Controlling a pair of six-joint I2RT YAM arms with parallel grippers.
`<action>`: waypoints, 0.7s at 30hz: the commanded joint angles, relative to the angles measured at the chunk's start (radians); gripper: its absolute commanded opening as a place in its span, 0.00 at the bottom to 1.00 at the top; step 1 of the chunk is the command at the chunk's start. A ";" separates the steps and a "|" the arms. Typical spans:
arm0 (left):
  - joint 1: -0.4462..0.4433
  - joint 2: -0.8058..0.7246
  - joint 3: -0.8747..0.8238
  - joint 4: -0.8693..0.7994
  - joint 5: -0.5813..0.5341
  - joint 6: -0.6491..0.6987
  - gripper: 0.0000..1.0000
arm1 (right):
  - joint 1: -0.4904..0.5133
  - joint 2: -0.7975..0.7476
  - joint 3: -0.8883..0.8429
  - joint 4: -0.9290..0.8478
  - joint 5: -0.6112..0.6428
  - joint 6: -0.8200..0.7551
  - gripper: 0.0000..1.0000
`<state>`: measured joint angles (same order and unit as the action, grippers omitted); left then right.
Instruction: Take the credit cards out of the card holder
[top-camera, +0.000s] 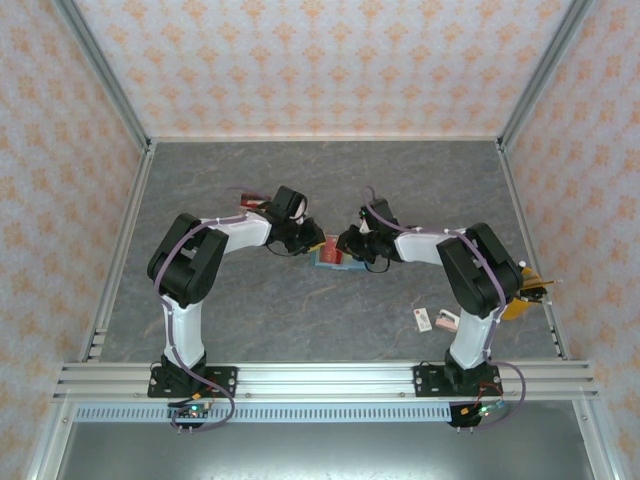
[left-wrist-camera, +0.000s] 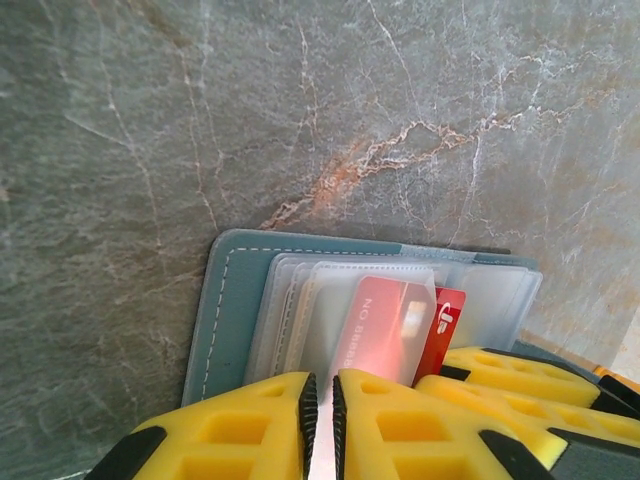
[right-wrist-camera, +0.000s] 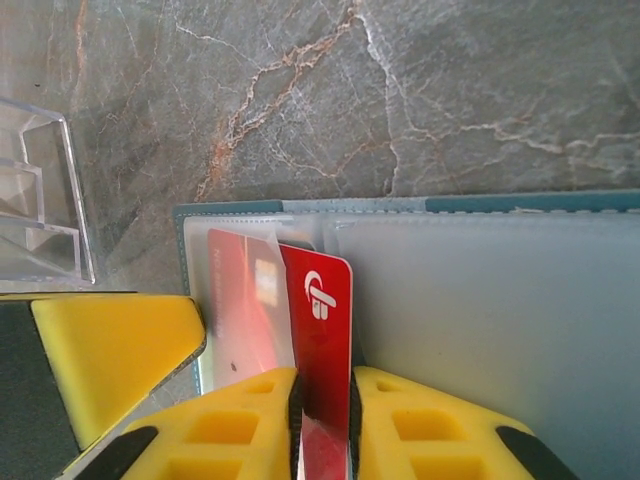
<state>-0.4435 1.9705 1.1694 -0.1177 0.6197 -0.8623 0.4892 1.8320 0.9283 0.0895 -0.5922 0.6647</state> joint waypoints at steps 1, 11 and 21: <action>-0.003 0.029 -0.043 -0.076 -0.060 0.002 0.18 | -0.010 0.018 -0.017 0.028 0.000 0.011 0.19; 0.002 0.019 -0.034 -0.067 -0.047 -0.006 0.35 | -0.014 -0.105 -0.055 -0.063 0.136 -0.036 0.04; -0.005 -0.119 0.044 -0.109 0.023 0.141 0.60 | -0.015 -0.312 -0.124 -0.063 0.177 -0.109 0.00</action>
<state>-0.4454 1.9327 1.1774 -0.1238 0.6533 -0.8131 0.4805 1.5867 0.8257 0.0269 -0.4587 0.6151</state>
